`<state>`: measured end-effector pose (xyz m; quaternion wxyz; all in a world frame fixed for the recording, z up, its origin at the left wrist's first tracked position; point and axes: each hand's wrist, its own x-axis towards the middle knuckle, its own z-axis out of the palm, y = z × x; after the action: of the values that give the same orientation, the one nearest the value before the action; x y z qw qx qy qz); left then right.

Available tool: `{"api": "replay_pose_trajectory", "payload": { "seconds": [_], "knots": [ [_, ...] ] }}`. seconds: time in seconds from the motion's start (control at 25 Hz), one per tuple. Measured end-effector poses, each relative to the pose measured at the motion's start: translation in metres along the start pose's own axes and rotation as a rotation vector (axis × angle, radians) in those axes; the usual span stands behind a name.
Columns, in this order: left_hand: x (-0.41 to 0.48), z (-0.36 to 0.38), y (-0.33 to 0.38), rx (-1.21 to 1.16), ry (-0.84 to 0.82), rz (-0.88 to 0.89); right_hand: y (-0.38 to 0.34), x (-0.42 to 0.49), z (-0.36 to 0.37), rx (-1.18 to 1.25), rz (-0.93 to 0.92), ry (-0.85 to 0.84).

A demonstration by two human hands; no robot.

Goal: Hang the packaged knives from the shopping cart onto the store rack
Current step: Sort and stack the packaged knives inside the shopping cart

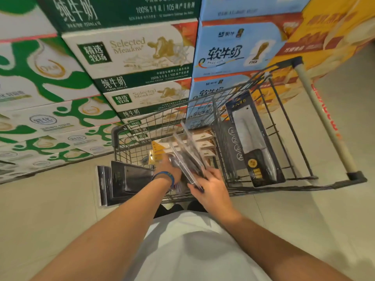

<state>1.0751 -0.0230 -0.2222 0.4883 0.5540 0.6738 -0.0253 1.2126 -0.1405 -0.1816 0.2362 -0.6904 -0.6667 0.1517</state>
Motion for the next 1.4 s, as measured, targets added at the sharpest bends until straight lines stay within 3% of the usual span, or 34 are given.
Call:
{"api": "replay_pose_trajectory", "payload": {
  "seconds": [0.16,0.32,0.44,0.56,0.64,0.8,0.92,1.04,1.2,1.28,1.4],
  "knots": [
    [0.001,-0.003,0.007,-0.031,-0.045,-0.030,0.001,0.010,0.006,0.033,0.053,-0.033],
    [-0.001,-0.008,0.009,-0.252,-0.102,-0.158,0.000,0.020,0.009,-0.002,-0.020,0.021],
    [-0.002,-0.018,0.009,-0.486,-0.173,-0.355,0.004,0.014,0.018,-0.009,-0.065,-0.200],
    [0.000,-0.021,0.005,-0.280,-0.147,-0.274,0.020,0.008,0.030,-0.014,0.103,-0.567],
    [-0.003,-0.020,0.000,-0.236,-0.081,-0.166,0.035,0.000,0.039,-0.080,0.142,-0.707],
    [-0.017,-0.012,0.007,-0.349,-0.053,-0.193,0.048,-0.011,0.048,-0.130,0.145,-0.745],
    [-0.032,0.000,0.017,-0.362,-0.120,-0.170,0.049,-0.004,0.047,-0.067,0.211,-0.788],
    [-0.041,0.020,0.021,-0.145,-0.073,-0.097,0.054,0.001,0.035,-0.055,0.257,-0.878],
    [-0.026,0.024,0.036,0.021,0.060,-0.078,0.055,0.008,0.005,-0.042,0.162,-1.039],
    [-0.022,0.020,0.039,0.044,0.014,-0.070,0.057,0.006,-0.011,0.025,0.193,-0.975],
    [-0.030,0.022,0.039,0.096,-0.031,-0.062,0.044,0.014,-0.019,0.218,0.387,-0.452]
  ]
}}
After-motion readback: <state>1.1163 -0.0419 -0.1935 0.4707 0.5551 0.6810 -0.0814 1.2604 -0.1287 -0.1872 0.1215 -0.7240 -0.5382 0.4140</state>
